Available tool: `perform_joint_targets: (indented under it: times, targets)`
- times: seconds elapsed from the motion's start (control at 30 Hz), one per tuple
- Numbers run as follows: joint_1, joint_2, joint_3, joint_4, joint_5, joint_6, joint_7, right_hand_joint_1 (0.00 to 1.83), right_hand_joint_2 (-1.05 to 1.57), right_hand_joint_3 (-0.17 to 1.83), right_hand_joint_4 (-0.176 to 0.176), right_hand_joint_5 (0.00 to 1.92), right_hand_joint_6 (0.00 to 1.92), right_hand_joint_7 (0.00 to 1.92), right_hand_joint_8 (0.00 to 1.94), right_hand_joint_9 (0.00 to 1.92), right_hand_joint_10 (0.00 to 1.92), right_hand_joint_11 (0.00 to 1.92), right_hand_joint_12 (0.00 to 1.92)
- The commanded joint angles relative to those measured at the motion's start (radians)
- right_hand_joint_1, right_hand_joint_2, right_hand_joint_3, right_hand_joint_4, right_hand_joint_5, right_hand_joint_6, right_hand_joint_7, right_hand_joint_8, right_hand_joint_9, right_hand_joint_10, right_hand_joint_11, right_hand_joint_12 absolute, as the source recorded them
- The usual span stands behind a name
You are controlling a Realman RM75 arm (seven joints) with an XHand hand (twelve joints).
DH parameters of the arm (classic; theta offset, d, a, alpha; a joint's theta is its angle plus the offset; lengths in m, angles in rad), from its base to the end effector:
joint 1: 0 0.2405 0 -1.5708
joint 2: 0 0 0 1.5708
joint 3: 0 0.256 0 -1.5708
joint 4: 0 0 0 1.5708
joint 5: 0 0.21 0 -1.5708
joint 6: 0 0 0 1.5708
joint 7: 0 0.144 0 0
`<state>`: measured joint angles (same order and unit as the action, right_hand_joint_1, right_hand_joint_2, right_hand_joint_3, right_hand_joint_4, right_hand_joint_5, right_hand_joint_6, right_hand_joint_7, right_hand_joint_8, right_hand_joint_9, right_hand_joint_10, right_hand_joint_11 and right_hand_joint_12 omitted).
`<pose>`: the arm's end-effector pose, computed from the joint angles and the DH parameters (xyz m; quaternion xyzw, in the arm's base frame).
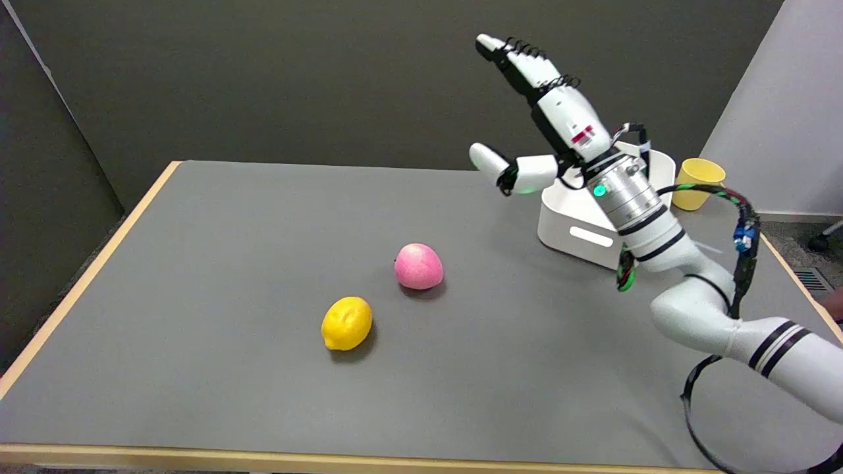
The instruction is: Pick up the lemon.
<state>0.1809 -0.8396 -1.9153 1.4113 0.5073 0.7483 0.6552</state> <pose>-0.1470 -0.3543 0.3401 0.8025 0.0133 0.3195 0.5037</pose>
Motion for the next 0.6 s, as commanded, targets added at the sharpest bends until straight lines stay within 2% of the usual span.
perform_joint_targets:
  times: [0.03,0.17,0.23,0.3,0.4,0.6]
  targets:
    - [0.041,-0.084,-0.12,0.094,0.059,-0.08,-0.157,0.5,0.53,0.97,0.08,0.06,0.18,0.08,0.24,0.04,0.5,0.0,0.93]
    - [0.088,-0.079,-0.151,0.135,0.003,-0.16,-0.167,0.52,0.53,0.97,0.08,0.06,0.19,0.07,0.24,0.03,0.5,0.0,0.89]
    - [0.113,-0.076,-0.157,0.166,-0.062,-0.228,-0.167,0.7,0.53,0.99,0.074,0.05,0.16,0.06,0.26,0.02,0.5,0.01,0.81]
    - [0.159,-0.071,-0.192,0.189,-0.149,-0.304,-0.161,0.7,0.53,0.99,0.073,0.05,0.16,0.06,0.26,0.02,0.5,0.01,0.81]
    - [0.248,-0.064,-0.298,0.197,-0.272,-0.402,-0.159,0.57,0.52,0.97,0.08,0.05,0.18,0.07,0.21,0.03,0.47,0.0,0.86]
    - [0.293,-0.064,-0.44,0.193,-0.36,-0.54,-0.167,0.59,0.53,0.95,0.072,0.0,0.12,0.0,0.15,0.0,0.36,0.0,0.79]
